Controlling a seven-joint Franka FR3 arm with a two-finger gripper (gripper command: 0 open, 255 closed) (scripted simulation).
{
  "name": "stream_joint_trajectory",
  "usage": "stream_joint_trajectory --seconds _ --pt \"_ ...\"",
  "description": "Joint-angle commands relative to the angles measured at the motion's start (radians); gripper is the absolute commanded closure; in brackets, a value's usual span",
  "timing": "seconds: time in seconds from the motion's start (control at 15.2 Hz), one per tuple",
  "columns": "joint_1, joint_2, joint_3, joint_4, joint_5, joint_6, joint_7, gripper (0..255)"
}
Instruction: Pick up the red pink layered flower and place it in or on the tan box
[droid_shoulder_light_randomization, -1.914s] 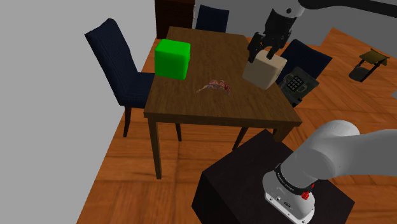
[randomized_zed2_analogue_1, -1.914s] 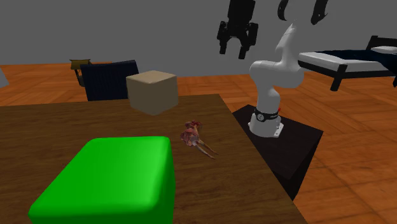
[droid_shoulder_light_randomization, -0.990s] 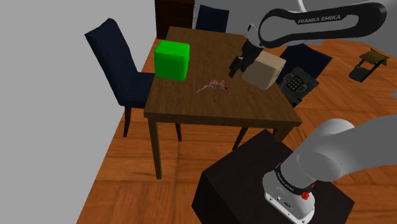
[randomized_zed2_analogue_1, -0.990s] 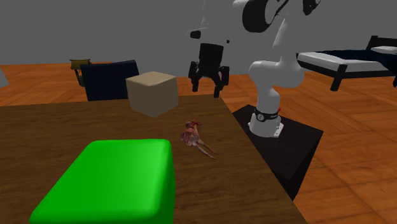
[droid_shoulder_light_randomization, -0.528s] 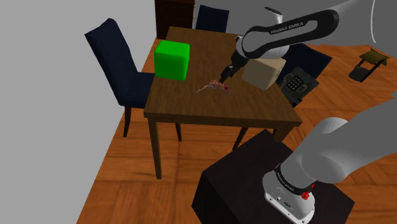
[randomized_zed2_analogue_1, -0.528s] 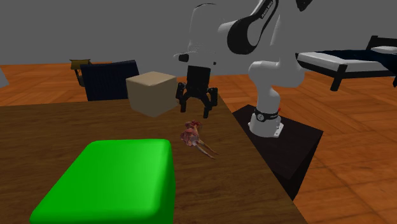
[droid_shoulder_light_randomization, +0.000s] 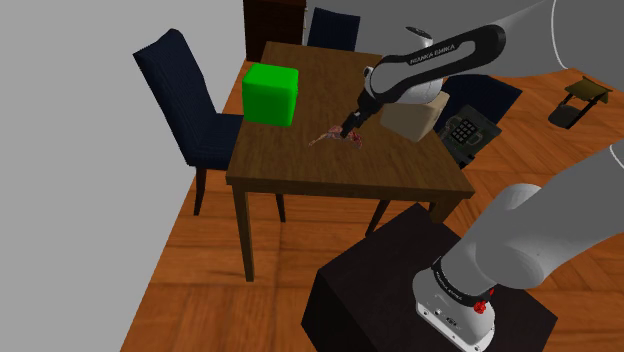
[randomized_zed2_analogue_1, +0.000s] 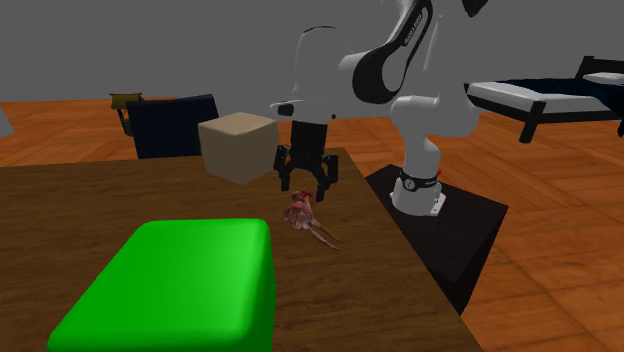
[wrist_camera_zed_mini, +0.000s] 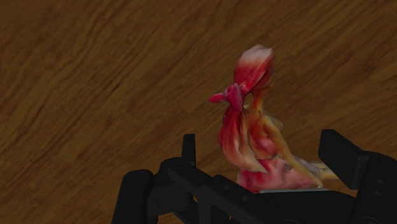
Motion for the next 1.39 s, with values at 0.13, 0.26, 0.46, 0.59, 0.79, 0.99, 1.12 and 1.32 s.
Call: stream_joint_trajectory --seconds 0.13,0.26,0.46,0.59,0.79,0.99,1.12,1.32 --pt "0.001 0.003 0.0 -0.001 0.002 0.004 -0.001 0" --pt "0.001 0.003 0.0 -0.001 0.002 0.004 -0.001 0" --pt "0.001 0.003 0.0 -0.001 0.002 0.004 -0.001 255" --pt "0.001 0.003 0.0 -0.001 0.002 0.004 -0.001 255" --pt "0.001 0.003 0.0 -0.001 0.002 0.004 -0.001 255" --pt "0.001 0.003 0.0 -0.001 0.002 0.004 -0.001 255" --pt "-0.004 -0.015 0.005 0.012 -0.011 -0.025 0.011 255" --pt "-0.01 -0.039 0.011 0.033 -0.026 -0.069 0.027 255"
